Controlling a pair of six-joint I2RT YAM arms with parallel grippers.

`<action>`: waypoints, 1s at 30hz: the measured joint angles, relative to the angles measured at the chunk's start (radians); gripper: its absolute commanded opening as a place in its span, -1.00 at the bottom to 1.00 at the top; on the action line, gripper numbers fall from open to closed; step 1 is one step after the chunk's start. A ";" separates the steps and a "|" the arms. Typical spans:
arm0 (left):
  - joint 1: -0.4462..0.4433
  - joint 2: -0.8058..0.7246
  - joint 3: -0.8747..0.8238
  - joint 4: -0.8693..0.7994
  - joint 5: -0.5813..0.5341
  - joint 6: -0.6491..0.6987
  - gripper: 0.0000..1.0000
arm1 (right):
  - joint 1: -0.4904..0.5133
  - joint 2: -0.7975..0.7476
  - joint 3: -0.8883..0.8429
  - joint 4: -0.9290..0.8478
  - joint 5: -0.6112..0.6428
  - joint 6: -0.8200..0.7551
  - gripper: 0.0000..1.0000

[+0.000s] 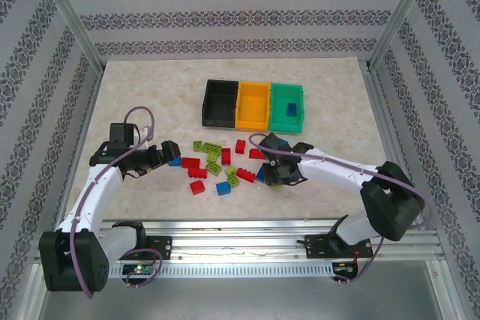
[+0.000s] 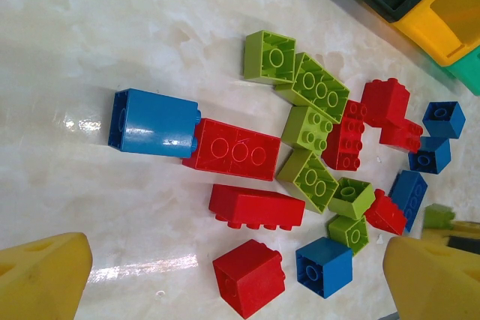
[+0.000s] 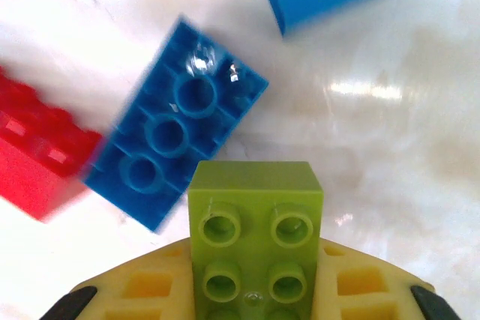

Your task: Sort the legos into containers by color

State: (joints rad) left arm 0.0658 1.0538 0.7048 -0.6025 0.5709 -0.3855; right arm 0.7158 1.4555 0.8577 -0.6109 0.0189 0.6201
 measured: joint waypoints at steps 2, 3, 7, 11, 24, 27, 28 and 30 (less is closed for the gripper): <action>0.000 0.000 0.000 0.000 -0.001 0.000 0.99 | -0.039 0.000 0.058 0.002 -0.019 -0.031 -0.55; 0.000 0.000 0.000 0.000 -0.002 0.000 0.99 | -0.068 0.004 0.095 0.004 -0.034 -0.049 -0.55; 0.000 0.000 0.000 0.000 -0.008 0.000 0.99 | -0.173 0.097 0.290 0.009 -0.080 -0.117 -0.52; 0.000 -0.006 0.000 -0.001 -0.023 0.000 0.99 | -0.237 0.294 0.547 0.015 -0.090 -0.172 -0.35; 0.000 -0.102 -0.003 -0.001 -0.067 0.000 0.99 | -0.248 0.560 0.856 -0.043 -0.091 -0.275 0.38; 0.000 -0.089 -0.003 -0.001 -0.067 0.000 0.99 | -0.221 0.472 0.709 -0.034 -0.091 -0.302 0.37; 0.000 -0.085 -0.003 -0.001 -0.067 0.000 0.99 | -0.206 0.440 0.655 -0.029 -0.092 -0.315 0.37; 0.000 -0.083 -0.003 -0.001 -0.067 0.000 0.99 | -0.172 0.384 0.568 -0.029 -0.094 -0.343 0.36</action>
State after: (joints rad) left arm 0.0654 0.9710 0.7017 -0.6037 0.5037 -0.3855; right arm 0.5438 1.8397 1.4261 -0.6403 -0.0753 0.2771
